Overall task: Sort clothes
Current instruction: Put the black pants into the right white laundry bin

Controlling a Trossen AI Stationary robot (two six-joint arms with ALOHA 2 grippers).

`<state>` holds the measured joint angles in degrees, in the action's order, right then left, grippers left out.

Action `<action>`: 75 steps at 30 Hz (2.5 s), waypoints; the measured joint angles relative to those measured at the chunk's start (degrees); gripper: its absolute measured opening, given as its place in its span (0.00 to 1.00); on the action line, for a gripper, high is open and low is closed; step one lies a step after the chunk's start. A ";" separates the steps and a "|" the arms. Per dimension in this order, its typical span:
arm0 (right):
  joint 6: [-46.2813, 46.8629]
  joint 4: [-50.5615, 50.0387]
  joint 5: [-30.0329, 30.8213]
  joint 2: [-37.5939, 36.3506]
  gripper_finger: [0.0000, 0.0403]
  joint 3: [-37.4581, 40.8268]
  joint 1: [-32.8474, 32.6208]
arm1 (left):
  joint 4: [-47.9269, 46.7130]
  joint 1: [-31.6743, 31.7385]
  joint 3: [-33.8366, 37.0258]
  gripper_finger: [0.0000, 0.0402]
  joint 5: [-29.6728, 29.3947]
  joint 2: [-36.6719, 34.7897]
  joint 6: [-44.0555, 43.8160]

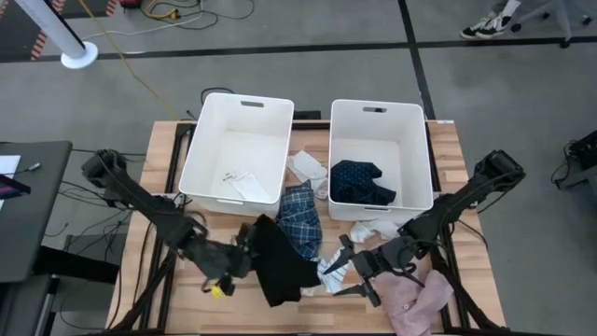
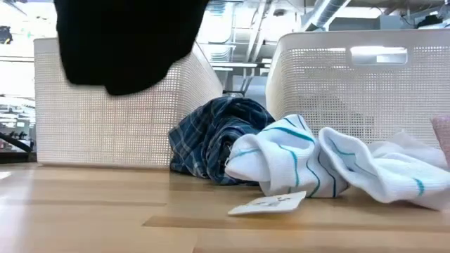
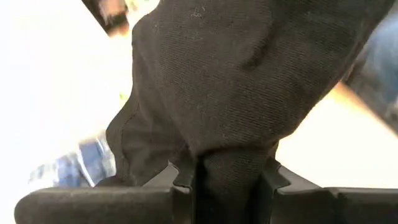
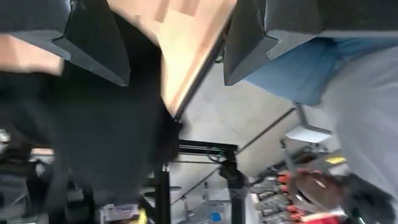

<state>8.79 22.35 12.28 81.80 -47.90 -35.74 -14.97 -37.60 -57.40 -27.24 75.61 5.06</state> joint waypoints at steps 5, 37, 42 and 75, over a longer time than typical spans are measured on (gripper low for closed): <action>-5.32 1.23 5.76 0.04 0.69 -0.02 -0.28 | 7.56 -1.30 -0.03 0.17 0.00 -5.28 4.81; -27.23 20.98 2.36 0.04 0.95 -0.04 4.80 | 18.53 1.61 -0.08 0.17 10.99 -4.77 8.75; -28.63 21.21 2.00 0.07 0.93 -0.04 4.80 | 19.63 3.33 0.01 0.17 13.97 -4.17 8.97; -34.95 16.38 5.93 24.49 0.62 -25.05 12.82 | 22.70 9.87 -0.11 0.21 19.34 -4.41 6.94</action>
<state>-26.16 38.73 18.20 106.29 -72.95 -22.92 7.73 -27.73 -57.51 -7.91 71.20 11.99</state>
